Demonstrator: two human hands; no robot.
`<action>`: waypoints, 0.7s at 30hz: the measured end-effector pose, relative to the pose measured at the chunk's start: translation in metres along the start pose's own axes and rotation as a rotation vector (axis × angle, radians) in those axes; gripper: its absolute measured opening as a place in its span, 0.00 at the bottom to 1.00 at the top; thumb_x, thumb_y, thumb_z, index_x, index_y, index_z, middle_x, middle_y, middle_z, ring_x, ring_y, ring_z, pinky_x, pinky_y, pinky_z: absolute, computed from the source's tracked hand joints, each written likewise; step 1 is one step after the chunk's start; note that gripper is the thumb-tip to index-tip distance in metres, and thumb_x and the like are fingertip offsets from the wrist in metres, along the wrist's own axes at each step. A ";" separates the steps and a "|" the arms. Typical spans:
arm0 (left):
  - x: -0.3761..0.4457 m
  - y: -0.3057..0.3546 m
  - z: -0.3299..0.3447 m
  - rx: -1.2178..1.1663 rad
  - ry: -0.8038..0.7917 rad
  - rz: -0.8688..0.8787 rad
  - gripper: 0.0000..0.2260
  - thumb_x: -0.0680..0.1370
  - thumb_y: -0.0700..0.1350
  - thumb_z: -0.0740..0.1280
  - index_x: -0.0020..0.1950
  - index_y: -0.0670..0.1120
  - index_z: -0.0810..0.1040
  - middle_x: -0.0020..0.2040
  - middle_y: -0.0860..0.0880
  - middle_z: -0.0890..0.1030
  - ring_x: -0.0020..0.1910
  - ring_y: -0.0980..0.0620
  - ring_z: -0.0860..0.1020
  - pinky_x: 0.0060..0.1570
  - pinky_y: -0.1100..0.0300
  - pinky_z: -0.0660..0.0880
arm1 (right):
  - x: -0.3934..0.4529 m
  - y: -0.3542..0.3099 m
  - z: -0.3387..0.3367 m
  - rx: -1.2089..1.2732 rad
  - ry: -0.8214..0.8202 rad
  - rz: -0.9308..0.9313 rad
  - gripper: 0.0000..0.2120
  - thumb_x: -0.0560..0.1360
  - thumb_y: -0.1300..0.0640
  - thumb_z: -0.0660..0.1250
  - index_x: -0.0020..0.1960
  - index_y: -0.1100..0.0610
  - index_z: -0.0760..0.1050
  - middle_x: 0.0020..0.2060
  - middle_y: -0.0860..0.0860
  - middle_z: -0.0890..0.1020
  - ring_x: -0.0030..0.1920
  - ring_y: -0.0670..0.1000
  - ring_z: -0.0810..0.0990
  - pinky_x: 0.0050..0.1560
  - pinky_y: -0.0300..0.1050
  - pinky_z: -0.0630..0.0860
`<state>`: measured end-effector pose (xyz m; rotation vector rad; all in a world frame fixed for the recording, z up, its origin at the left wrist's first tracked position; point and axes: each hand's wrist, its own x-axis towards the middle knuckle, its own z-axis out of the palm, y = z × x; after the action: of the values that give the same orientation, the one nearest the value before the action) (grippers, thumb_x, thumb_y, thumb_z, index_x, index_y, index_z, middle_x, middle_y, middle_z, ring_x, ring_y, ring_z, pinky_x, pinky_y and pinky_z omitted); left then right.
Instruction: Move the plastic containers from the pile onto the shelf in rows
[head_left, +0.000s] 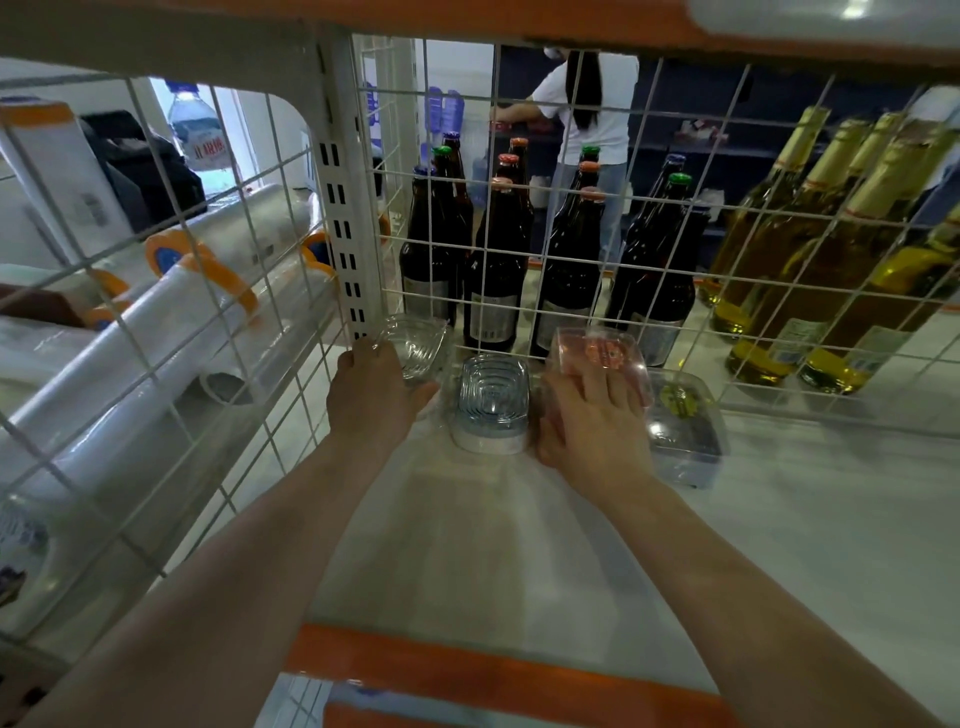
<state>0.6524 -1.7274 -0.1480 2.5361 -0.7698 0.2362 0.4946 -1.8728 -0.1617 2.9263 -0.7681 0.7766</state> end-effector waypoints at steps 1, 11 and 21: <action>0.000 -0.001 0.001 -0.004 -0.001 0.009 0.30 0.75 0.56 0.68 0.69 0.39 0.67 0.67 0.41 0.69 0.66 0.41 0.67 0.61 0.51 0.67 | 0.000 0.000 -0.001 0.000 -0.003 -0.001 0.23 0.60 0.56 0.77 0.53 0.57 0.79 0.54 0.58 0.79 0.48 0.64 0.79 0.49 0.58 0.77; -0.033 -0.003 0.007 -0.089 0.167 0.127 0.21 0.76 0.48 0.66 0.65 0.39 0.73 0.65 0.35 0.71 0.66 0.34 0.67 0.67 0.41 0.62 | -0.004 0.000 -0.014 0.088 -0.117 0.017 0.26 0.72 0.55 0.68 0.69 0.55 0.69 0.67 0.61 0.66 0.66 0.65 0.65 0.63 0.61 0.66; -0.086 0.045 0.007 -0.241 -0.014 0.206 0.19 0.74 0.51 0.58 0.57 0.42 0.77 0.53 0.41 0.79 0.51 0.38 0.78 0.48 0.49 0.75 | -0.043 0.018 -0.040 0.154 -0.067 0.076 0.29 0.70 0.55 0.62 0.71 0.54 0.65 0.70 0.61 0.64 0.67 0.67 0.63 0.68 0.62 0.61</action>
<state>0.5558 -1.7224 -0.1618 2.2363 -1.0027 0.1804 0.4358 -1.8633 -0.1487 3.0897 -0.8667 0.7806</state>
